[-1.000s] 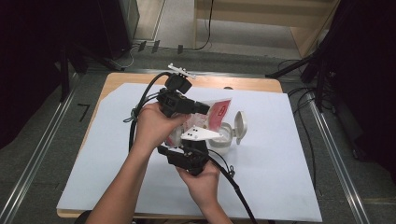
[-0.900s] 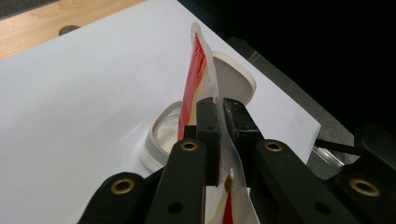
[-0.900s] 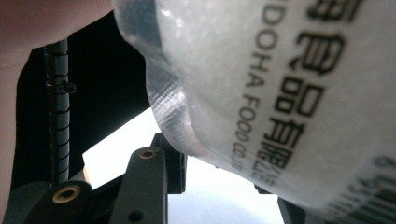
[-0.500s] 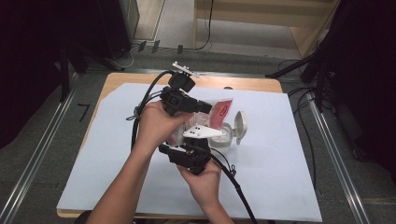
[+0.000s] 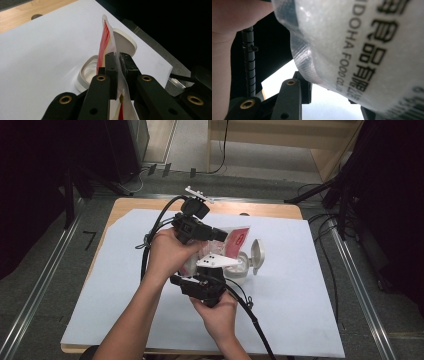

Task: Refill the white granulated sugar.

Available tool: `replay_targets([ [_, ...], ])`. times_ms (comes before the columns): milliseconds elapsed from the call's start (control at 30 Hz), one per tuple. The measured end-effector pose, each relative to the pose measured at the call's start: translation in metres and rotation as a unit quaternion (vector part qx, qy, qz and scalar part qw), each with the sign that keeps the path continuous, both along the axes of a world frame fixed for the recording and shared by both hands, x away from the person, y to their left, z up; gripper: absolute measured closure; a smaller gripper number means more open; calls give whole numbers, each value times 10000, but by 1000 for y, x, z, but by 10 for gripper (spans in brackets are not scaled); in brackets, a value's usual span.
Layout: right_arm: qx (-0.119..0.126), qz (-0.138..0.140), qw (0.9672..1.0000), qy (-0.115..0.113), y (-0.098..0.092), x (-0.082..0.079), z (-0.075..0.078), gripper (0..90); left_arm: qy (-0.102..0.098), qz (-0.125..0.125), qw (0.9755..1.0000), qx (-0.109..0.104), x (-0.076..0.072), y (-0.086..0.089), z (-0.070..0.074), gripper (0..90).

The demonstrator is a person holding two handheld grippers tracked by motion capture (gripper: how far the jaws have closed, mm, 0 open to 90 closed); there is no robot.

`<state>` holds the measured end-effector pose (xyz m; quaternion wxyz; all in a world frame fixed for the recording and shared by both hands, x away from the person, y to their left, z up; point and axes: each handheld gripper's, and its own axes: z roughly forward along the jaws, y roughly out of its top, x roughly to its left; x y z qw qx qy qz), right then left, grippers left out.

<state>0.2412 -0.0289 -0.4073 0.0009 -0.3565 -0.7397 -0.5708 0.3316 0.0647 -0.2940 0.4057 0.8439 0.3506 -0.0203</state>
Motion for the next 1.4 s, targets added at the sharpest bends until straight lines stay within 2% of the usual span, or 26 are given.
replay_targets([
  [267,-50,-10,10000,29,-1,0,0,639,-17,6,10000,-3,0,0,0,860],
  [367,-37,-7,10000,19,-1,1,1,639,-81,15,10000,-10,-2,-1,1,860],
  [533,-51,16,10000,4,0,0,1,639,-77,15,10000,49,-3,-1,1,860],
  [800,-77,23,10000,-23,1,1,1,638,-190,19,9998,53,-4,0,1,861],
  [1233,-117,40,9999,-36,2,1,4,642,-207,53,9998,13,-5,1,3,860],
  [1400,-91,145,9999,20,3,3,0,643,-105,74,9999,-1,-1,5,-1,860],
])
